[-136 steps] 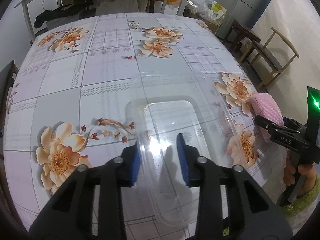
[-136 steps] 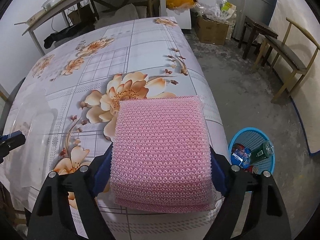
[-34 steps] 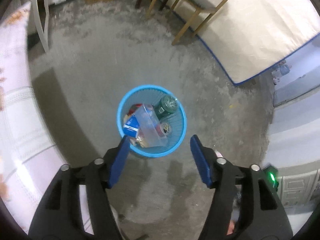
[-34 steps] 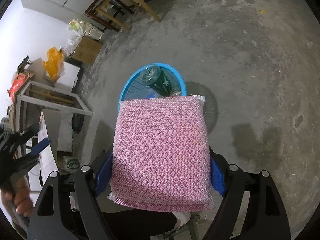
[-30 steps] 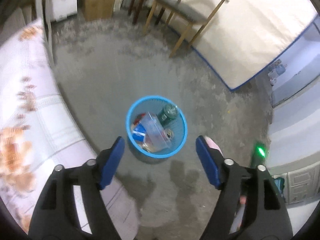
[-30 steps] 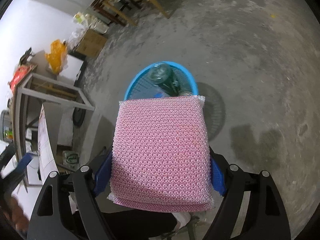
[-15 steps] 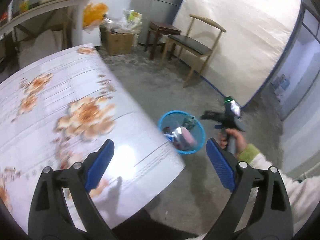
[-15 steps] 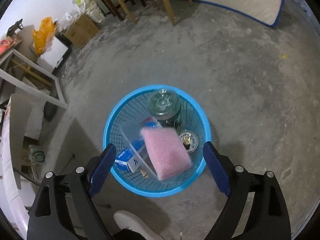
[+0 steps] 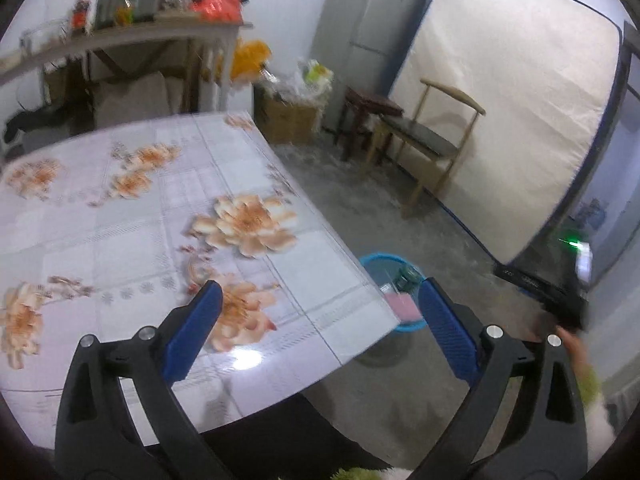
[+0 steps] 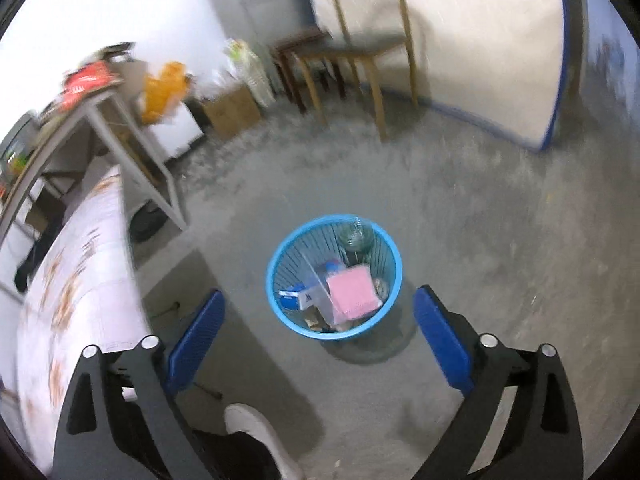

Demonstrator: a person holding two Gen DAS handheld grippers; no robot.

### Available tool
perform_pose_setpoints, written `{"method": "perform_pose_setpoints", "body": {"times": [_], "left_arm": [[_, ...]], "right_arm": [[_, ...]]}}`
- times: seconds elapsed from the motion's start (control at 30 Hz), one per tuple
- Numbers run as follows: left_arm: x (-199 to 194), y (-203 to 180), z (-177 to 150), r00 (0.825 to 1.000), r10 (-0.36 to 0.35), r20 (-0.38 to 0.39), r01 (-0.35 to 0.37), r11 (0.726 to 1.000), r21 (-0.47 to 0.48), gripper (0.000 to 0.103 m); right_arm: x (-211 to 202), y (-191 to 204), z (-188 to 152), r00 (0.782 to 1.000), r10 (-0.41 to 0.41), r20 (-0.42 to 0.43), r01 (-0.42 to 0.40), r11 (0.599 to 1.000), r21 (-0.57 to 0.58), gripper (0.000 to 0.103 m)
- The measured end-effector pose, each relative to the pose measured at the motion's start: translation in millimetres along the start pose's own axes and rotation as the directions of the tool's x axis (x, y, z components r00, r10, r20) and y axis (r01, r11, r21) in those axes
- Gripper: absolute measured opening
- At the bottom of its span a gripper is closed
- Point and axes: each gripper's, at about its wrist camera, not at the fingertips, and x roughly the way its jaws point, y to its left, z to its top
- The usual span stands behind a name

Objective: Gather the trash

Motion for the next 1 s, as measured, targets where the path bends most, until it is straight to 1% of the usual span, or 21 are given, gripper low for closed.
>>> {"method": "perform_pose_setpoints", "body": {"times": [0.03, 0.1, 0.17, 0.2, 0.23, 0.27, 0.33, 0.4, 0.43, 0.5, 0.57, 0.63, 0.7, 0.77, 0.8, 1.0], "left_arm": [[-4, -2, 0, 1.000, 0.013, 0.013, -0.013, 1.000, 0.002, 0.094], [-10, -5, 0, 0.997, 0.070, 0.027, -0.070, 0.998, -0.004, 0.095], [-14, -7, 1, 0.990, 0.136, 0.027, -0.135, 0.990, -0.027, 0.095], [-17, -7, 1, 0.987, 0.157, 0.034, -0.156, 0.987, -0.037, 0.094], [-21, -7, 1, 0.981, 0.187, 0.049, -0.185, 0.982, -0.049, 0.095], [-28, -8, 0, 0.969, 0.235, 0.079, -0.230, 0.971, -0.068, 0.094], [-36, -8, -2, 0.955, 0.276, 0.106, -0.267, 0.960, -0.091, 0.095], [-42, -8, -4, 0.948, 0.305, 0.095, -0.297, 0.951, -0.092, 0.094], [-42, -8, -6, 0.944, 0.320, 0.084, -0.313, 0.946, -0.085, 0.094], [-37, -7, -10, 0.929, 0.368, 0.048, -0.365, 0.929, -0.064, 0.094], [-28, -4, -17, 0.914, 0.406, -0.019, -0.407, 0.912, -0.052, 0.094], [-22, 0, -25, 0.906, 0.417, -0.073, -0.421, 0.905, -0.051, 0.094], [-14, 8, -35, 0.895, 0.423, -0.142, -0.434, 0.899, -0.059, 0.094], [-12, 12, -43, 0.884, 0.433, -0.175, -0.450, 0.891, -0.066, 0.094], [-12, 15, -46, 0.875, 0.450, -0.180, -0.467, 0.881, -0.067, 0.094], [-16, 28, -49, 0.834, 0.525, -0.171, -0.542, 0.837, -0.072, 0.094]], "right_arm": [[-18, 11, -4, 0.999, -0.002, 0.036, 0.004, 0.999, -0.038, 0.097], [-48, 28, -11, 0.995, 0.004, 0.096, 0.005, 0.996, -0.095, 0.097], [-78, 49, -19, 0.987, 0.001, 0.159, 0.024, 0.988, -0.155, 0.097], [-90, 58, -22, 0.983, 0.005, 0.181, 0.028, 0.983, -0.180, 0.097], [-100, 68, -25, 0.980, 0.021, 0.199, 0.020, 0.979, -0.203, 0.097], [-107, 75, -27, 0.978, 0.045, 0.203, 0.001, 0.976, -0.218, 0.097], [-115, 85, -32, 0.978, 0.068, 0.197, -0.021, 0.972, -0.232, 0.097], [-120, 95, -38, 0.976, 0.080, 0.205, -0.028, 0.970, -0.243, 0.097], [-119, 100, -41, 0.978, 0.071, 0.197, -0.020, 0.968, -0.248, 0.097], [-115, 111, -46, 0.985, 0.051, 0.168, -0.007, 0.967, -0.253, 0.097], [-104, 117, -51, 0.993, 0.019, 0.113, 0.011, 0.966, -0.258, 0.097], [-97, 123, -55, 0.997, 0.000, 0.083, 0.022, 0.963, -0.269, 0.097], [-91, 127, -58, 0.996, -0.034, 0.076, 0.055, 0.956, -0.288, 0.097], [-88, 129, -64, 0.995, -0.061, 0.075, 0.081, 0.949, -0.305, 0.097], [-86, 129, -66, 0.995, -0.074, 0.071, 0.093, 0.945, -0.314, 0.097], [-73, 127, -68, 0.994, -0.103, 0.041, 0.110, 0.943, -0.313, 0.097]]}}
